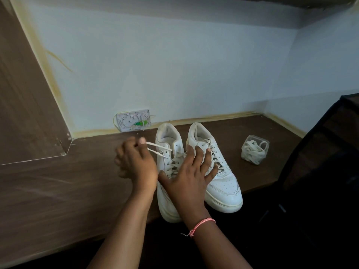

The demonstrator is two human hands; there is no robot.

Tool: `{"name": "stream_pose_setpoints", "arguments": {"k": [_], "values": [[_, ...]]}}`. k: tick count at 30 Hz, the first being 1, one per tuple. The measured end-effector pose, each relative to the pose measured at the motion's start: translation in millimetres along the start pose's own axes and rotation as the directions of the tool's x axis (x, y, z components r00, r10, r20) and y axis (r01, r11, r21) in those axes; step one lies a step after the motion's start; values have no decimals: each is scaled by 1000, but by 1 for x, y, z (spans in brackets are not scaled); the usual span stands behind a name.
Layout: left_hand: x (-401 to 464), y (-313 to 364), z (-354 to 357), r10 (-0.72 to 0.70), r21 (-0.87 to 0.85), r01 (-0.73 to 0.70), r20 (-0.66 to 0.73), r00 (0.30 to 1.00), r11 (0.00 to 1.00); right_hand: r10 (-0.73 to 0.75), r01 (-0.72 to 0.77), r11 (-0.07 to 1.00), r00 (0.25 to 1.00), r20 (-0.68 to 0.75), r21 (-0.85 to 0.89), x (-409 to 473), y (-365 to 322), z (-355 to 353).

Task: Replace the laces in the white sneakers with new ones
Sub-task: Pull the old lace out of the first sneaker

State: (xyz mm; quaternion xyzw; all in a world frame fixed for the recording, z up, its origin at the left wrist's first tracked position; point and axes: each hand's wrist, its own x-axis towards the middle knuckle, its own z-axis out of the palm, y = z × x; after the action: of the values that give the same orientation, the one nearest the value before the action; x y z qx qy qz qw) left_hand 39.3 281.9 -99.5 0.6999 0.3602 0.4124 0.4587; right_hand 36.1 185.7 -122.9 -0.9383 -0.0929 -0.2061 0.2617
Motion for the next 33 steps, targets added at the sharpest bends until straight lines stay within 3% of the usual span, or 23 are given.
{"name": "stream_pose_setpoints", "arguments": {"k": [2, 3, 4, 6, 8, 12, 14, 16, 17, 19, 20, 22, 24, 27, 33], "values": [[1, 8, -4, -246, -142, 235, -62, 967, 962, -4, 4, 1000, 1000, 23, 8, 1, 1, -2], [2, 9, -6, -265, -118, 257, -58, 963, 959, -5, 5, 1000, 1000, 22, 11, 2, 1, -3], [4, 8, -7, -195, -23, 194, -39, 980, 981, -8, 8, 1000, 1000, 13, 12, 2, 1, -2], [5, 2, -10, 83, 222, -102, 95, 992, 970, -11, 11, 1000, 1000, -19, 8, 1, 1, 0], [3, -4, -11, 286, 334, -361, 253, 924, 871, -14, 14, 1000, 999, -42, 10, 1, 0, 1], [0, -10, -1, 381, 313, -500, 370, 847, 808, -16, 16, 1000, 1000, -27, 8, 1, 1, 4], [-1, -8, 1, 352, 216, -402, 237, 906, 890, -15, 15, 1000, 999, -47, 3, 1, 1, 3], [1, 0, -2, 157, -30, -157, -18, 987, 987, -10, 10, 1000, 1000, -25, 14, 1, 1, 1], [4, 3, -5, 21, -135, -34, -98, 995, 990, -8, 8, 1000, 1000, -4, 18, 1, 1, 0], [11, 5, -10, -147, -158, 126, -125, 981, 979, -10, 10, 1000, 1000, 7, 17, 1, 1, -1], [12, 3, -12, -118, -81, 110, -102, 988, 991, -14, 14, 1000, 1000, 3, 13, 2, 2, -1], [12, -2, -15, 101, 166, -102, 14, 995, 981, -15, 15, 1000, 1000, 0, 9, 2, 2, -1], [10, -7, -13, 259, 346, -315, 199, 945, 884, -17, 18, 1000, 1000, -5, 14, 2, 2, 1], [6, -10, -7, 247, 351, -369, 345, 906, 861, -13, 13, 1000, 999, -39, 10, 2, 1, 3], [4, -11, -1, 352, 311, -453, 330, 876, 835, -8, 8, 1000, 997, -74, -8, 1, 1, 6]]}}
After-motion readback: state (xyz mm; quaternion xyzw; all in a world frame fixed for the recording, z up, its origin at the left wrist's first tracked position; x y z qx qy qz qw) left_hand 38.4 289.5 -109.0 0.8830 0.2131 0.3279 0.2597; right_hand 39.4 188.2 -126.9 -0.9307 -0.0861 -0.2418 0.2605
